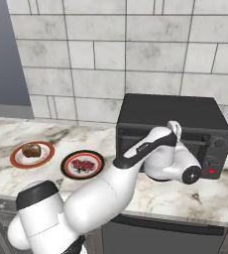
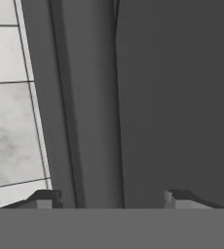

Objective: Open the toaster oven door. Place the bread on the bottom rack in the toaster oven and place the steak on the top rack.

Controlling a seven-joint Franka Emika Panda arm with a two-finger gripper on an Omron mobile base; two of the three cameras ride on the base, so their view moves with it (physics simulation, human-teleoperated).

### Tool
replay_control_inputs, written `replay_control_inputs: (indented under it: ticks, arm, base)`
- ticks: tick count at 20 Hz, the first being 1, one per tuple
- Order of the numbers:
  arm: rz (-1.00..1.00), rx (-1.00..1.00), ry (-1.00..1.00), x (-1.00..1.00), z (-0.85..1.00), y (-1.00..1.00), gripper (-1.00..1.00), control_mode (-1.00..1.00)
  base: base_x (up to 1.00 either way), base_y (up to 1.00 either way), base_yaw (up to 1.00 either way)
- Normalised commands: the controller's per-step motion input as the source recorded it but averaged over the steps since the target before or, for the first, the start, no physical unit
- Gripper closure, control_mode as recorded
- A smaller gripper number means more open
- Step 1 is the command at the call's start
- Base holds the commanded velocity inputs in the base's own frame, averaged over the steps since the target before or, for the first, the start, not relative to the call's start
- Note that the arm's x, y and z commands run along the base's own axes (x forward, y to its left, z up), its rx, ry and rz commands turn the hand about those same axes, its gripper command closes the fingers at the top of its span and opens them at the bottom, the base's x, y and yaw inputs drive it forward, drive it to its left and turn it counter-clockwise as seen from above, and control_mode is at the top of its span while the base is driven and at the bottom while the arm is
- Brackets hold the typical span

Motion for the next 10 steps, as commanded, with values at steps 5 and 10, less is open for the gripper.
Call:
replay_control_inputs:
  ticks: [5, 10]
  arm:
    - [-0.05, 0.12, -0.04, 0.17, 0.17, 0.0, 1.0, -1.0]
    - [-0.01, 0.15, 0.0, 0.25, 0.22, 0.0, 1.0, -1.0]
  base:
    - [0.0, 0.0, 0.0]
    - [0.0, 0.0, 0.0]
